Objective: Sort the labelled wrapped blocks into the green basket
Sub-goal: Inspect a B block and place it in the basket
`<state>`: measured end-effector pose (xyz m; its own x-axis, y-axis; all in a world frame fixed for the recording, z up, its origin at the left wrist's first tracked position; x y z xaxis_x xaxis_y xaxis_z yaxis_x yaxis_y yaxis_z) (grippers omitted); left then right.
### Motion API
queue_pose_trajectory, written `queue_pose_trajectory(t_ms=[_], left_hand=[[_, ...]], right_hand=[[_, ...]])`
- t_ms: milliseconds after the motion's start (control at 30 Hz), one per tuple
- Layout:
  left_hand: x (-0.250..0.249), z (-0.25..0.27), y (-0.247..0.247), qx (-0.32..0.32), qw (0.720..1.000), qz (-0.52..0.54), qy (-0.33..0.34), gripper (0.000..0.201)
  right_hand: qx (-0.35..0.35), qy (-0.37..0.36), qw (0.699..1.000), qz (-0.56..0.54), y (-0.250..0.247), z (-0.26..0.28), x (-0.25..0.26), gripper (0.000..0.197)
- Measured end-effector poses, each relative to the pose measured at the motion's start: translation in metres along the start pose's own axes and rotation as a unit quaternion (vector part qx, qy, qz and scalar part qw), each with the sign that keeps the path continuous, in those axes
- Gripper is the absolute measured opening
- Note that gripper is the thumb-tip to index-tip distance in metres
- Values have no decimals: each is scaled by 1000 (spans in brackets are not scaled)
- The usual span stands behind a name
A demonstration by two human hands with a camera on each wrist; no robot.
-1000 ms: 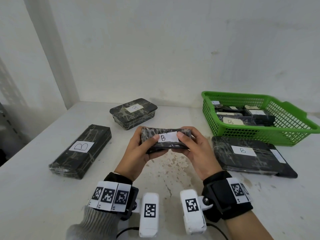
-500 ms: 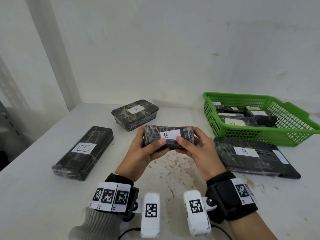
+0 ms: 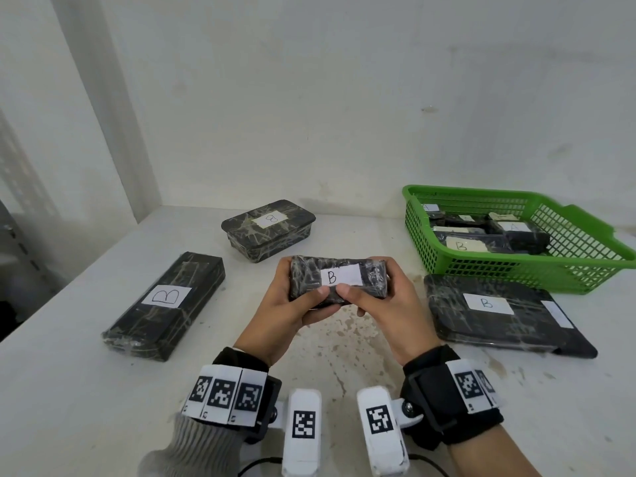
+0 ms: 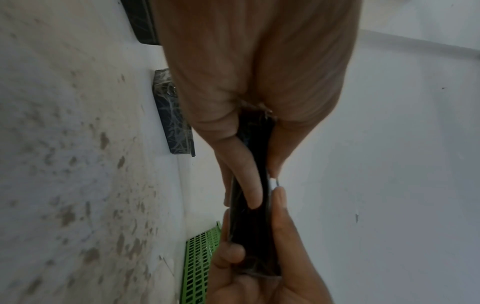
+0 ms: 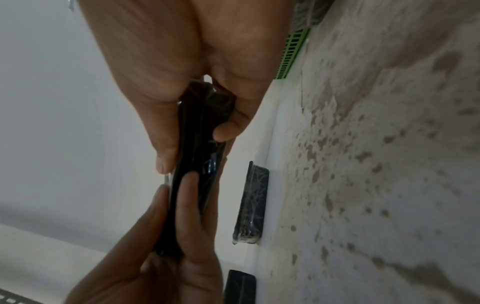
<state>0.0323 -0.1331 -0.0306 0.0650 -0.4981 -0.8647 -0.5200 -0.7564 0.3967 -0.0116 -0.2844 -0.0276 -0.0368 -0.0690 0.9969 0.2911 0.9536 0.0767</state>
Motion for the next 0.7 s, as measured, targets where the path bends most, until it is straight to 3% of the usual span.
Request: queue_pose_trajectory(t_ms=[133, 200, 367, 467, 600, 700], left_hand=[[-2, -2, -4, -10, 1000, -7, 4, 35], [-4, -3, -5, -19, 1000, 6, 10, 34], [-4, -3, -3, -24, 998, 53, -6, 32], [-2, -4, -6, -37, 998, 44, -1, 20], [-5, -5, -9, -43, 998, 34, 7, 24], [-8, -4, -7, -43, 998, 47, 6, 24]], right_hand=[[53, 34, 997, -48, 3, -3, -4, 43], [77, 52, 990, -106, 3, -5, -5, 36], [62, 37, 993, -90, -2, -8, -6, 19], [65, 35, 993, -97, -2, -8, -5, 21], [104, 57, 984, -134, 3, -8, -5, 47], [82, 33, 988, -123, 0, -9, -5, 34]])
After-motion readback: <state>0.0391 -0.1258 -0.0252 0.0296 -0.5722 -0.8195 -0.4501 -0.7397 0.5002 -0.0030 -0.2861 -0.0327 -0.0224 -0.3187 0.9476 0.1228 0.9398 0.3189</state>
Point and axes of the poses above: each hand's wrist, its own z-axis away from the middle knuckle, its own y-axis out of the palm, x = y × z, the point moved 5 cm from there along -z, towards the middle knuckle, and after that the axes turned 12 degrees about y, right-handed, at the moved point
